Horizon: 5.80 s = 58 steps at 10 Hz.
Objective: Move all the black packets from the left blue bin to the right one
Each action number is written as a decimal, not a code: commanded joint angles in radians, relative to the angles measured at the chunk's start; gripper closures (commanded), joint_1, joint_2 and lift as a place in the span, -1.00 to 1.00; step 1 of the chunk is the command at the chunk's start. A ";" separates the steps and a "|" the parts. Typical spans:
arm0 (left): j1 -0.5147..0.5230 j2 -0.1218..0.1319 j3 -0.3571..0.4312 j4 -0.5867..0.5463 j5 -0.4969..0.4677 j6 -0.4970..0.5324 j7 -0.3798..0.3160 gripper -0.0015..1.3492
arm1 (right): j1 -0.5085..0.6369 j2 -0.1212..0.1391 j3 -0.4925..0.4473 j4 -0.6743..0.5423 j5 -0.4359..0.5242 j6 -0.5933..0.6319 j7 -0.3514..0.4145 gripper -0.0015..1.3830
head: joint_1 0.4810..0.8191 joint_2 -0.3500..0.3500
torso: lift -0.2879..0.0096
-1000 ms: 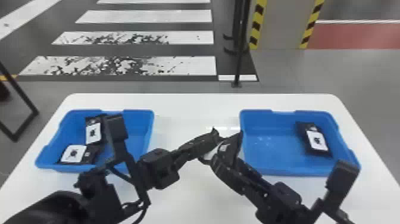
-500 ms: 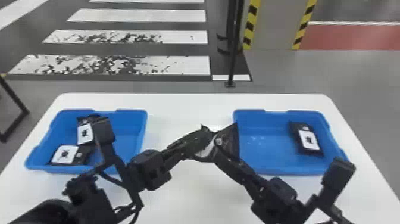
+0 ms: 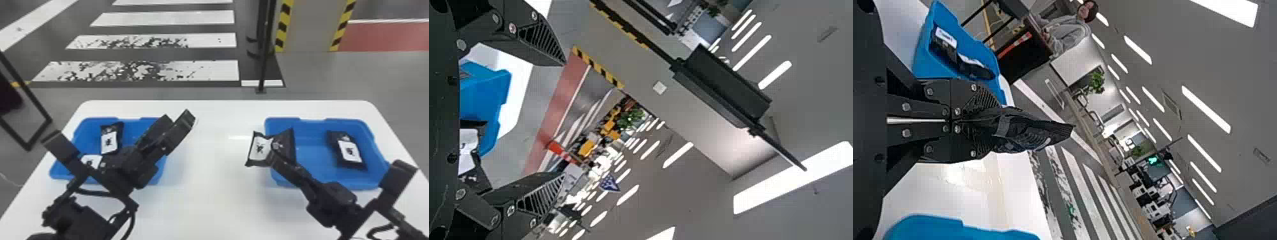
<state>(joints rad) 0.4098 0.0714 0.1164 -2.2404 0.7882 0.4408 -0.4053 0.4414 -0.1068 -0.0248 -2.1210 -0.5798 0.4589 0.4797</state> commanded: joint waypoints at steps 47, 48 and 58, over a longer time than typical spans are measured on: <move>-0.633 0.120 0.217 0.759 -0.395 0.435 0.378 -0.74 | 0.484 0.039 -0.047 -0.298 0.169 -0.248 -0.096 -0.72 | 0.27 0.83 | -0.01; -0.633 0.122 0.217 0.762 -0.395 0.435 0.388 -0.74 | 0.484 0.039 -0.047 -0.293 0.165 -0.243 -0.095 -0.72 | 0.27 0.84 | -0.01; -0.655 0.146 0.149 0.877 -0.443 0.327 0.359 0.79 | 0.474 0.038 -0.049 -0.268 0.133 -0.226 -0.078 -0.72 | 0.27 0.85 | -0.01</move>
<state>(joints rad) -0.2538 0.2203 0.2657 -1.3631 0.3469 0.7907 -0.0472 0.9151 -0.0689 -0.0736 -2.3895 -0.4452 0.2319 0.4022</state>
